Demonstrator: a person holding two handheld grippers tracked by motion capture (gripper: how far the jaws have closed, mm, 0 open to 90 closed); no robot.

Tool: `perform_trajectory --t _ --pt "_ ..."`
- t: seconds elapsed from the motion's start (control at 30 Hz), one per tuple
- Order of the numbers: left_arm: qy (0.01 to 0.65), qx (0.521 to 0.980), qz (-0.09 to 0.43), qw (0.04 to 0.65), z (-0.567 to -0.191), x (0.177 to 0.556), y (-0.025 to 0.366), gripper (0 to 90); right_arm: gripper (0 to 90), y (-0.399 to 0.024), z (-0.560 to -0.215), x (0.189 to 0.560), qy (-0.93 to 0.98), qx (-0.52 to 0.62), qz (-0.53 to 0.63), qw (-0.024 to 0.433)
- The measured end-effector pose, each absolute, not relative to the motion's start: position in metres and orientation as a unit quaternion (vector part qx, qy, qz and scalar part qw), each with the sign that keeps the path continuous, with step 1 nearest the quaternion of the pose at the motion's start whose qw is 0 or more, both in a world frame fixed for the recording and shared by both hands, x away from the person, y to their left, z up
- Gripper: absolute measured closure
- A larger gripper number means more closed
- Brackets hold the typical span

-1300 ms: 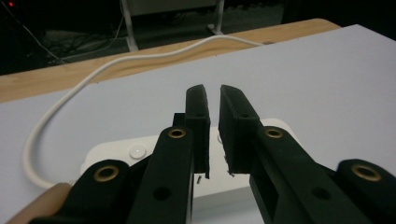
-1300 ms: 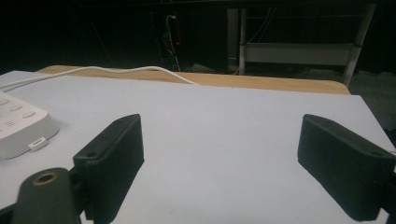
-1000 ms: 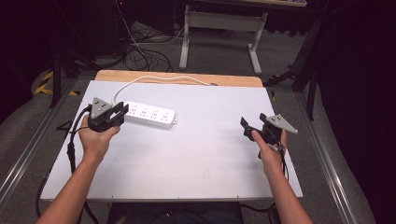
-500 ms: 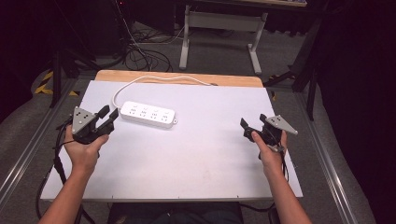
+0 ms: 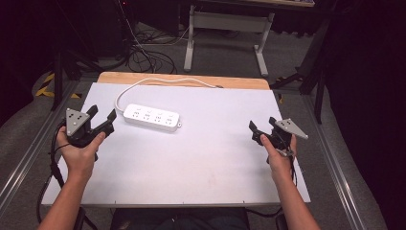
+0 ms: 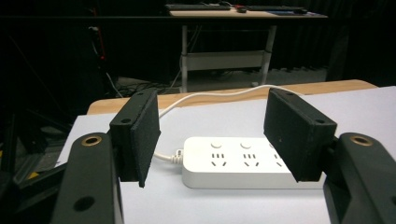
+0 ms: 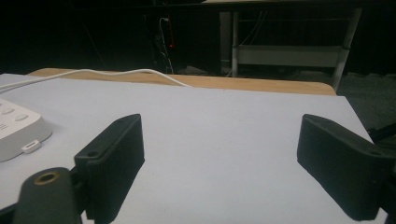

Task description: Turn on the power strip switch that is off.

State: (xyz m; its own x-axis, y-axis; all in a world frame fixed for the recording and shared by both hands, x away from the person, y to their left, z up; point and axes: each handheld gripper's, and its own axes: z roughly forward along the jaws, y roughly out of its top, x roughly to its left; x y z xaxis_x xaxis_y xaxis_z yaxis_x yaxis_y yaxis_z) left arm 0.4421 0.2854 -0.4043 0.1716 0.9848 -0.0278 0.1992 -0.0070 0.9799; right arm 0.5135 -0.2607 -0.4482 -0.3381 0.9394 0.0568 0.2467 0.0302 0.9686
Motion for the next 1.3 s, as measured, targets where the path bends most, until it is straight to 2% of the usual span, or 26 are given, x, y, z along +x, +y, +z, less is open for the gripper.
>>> perform_trajectory --t 0.07,0.13,0.23,0.27,0.3,0.37,1.3 --pt "0.508 0.583 0.402 0.491 -0.4038 0.4415 0.2857 35.5 15.4 -0.2603 -0.4483 0.5135 0.634 0.467 0.517 0.335" --pt "0.515 0.577 0.406 0.487 -0.4040 0.4409 0.2855 30.8 15.5 -0.2598 -0.4482 0.5133 0.635 0.466 0.517 0.336" --pt "0.521 0.572 0.419 0.475 -0.4051 0.4401 0.2861 16.5 15.6 -0.2595 -0.4483 0.5135 0.635 0.465 0.518 0.335" --pt "0.525 0.569 0.422 0.472 -0.4056 0.4403 0.2863 6.9 15.6 -0.2595 -0.4483 0.5136 0.635 0.465 0.518 0.335" --pt "0.524 0.569 0.422 0.473 -0.4061 0.4405 0.2870 1.2 15.6 -0.2594 -0.4483 0.5136 0.635 0.465 0.518 0.335" --pt "0.522 0.570 0.423 0.474 -0.4071 0.4403 0.2883 6.5 15.6 -0.2592 -0.4483 0.5135 0.636 0.465 0.517 0.335" --pt "0.519 0.583 0.410 0.472 -0.4122 0.4419 0.2906 4.7 15.7 -0.2601 -0.4475 0.5129 0.633 0.465 0.520 0.338"
